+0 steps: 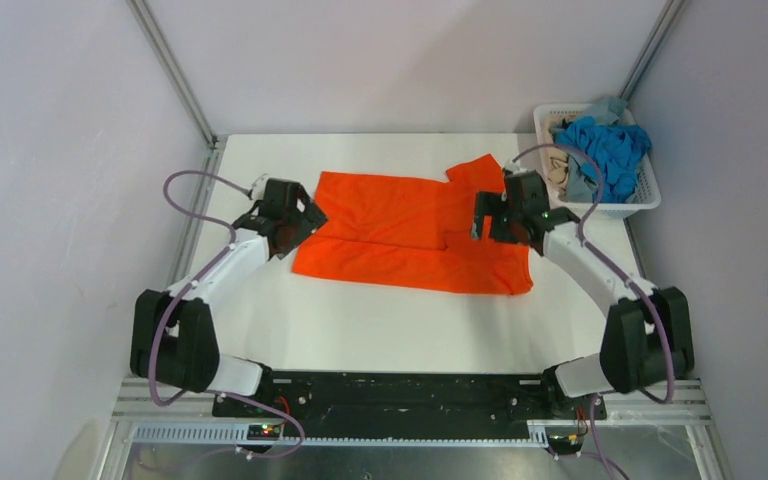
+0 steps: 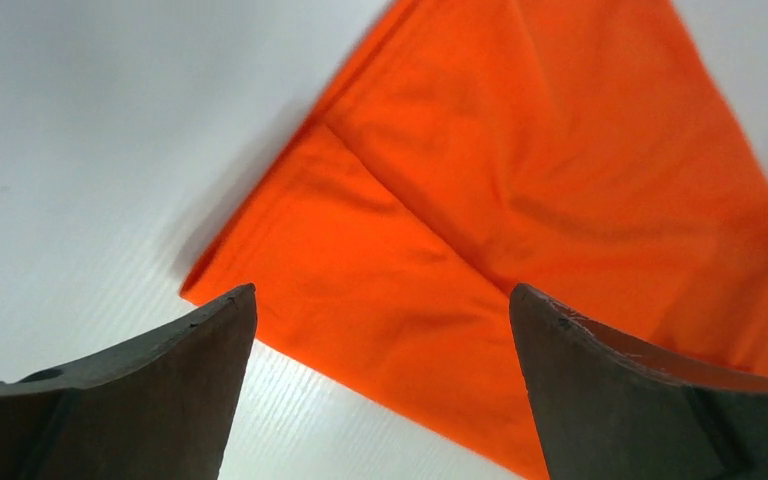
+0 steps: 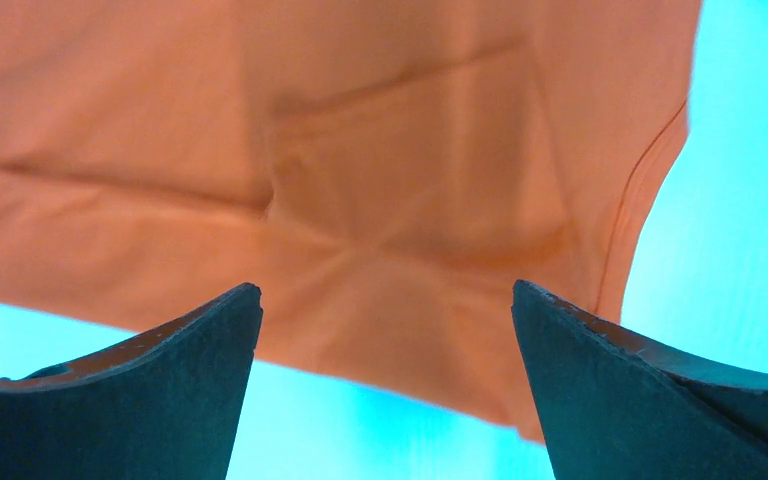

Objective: Fold and stack the t-shirts
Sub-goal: Grab the side of the flattened tshirt furthest away from the robot with both arms

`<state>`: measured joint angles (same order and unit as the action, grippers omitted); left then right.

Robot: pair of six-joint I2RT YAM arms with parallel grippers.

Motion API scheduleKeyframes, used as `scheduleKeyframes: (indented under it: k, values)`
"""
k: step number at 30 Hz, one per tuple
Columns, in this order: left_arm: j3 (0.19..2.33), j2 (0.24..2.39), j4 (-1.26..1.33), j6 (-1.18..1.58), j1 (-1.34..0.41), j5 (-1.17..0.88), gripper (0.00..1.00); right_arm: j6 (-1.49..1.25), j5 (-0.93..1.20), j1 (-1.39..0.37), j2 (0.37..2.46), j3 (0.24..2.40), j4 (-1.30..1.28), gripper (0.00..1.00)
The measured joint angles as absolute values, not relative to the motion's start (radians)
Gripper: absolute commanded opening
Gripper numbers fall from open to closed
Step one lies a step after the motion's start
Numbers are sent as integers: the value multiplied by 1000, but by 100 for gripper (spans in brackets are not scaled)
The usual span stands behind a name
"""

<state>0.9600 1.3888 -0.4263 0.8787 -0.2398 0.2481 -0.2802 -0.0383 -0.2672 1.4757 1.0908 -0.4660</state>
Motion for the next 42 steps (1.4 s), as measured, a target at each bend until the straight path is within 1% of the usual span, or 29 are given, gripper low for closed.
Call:
scheduleKeyframes:
  k: [4, 10, 15, 20, 25, 32, 37, 42]
  values:
    - [989, 1470, -425, 828, -271, 150, 100, -376, -8, -305, 1362, 924, -427, 99]
    - [1017, 1623, -393, 798, -292, 54, 100, -475, 73, -275, 1370, 746, -394, 99]
    - [1013, 1670, -379, 793, -292, 46, 100, -502, 110, -198, 1388, 696, -356, 99]
    - [947, 1665, -339, 803, -292, 54, 100, -505, 163, -190, 1389, 671, -270, 99]
    - [798, 1538, -271, 822, -292, 88, 100, -524, 162, -206, 1335, 622, -246, 99]
    - [576, 1299, -241, 870, -301, 105, 100, -603, 144, -264, 1102, 495, -393, 99]
    - [434, 1118, -210, 918, -353, 121, 100, -694, 102, -377, 958, 446, -532, 99]
    - [326, 957, -206, 974, -379, 119, 100, -781, 48, -482, 876, 430, -641, 100]
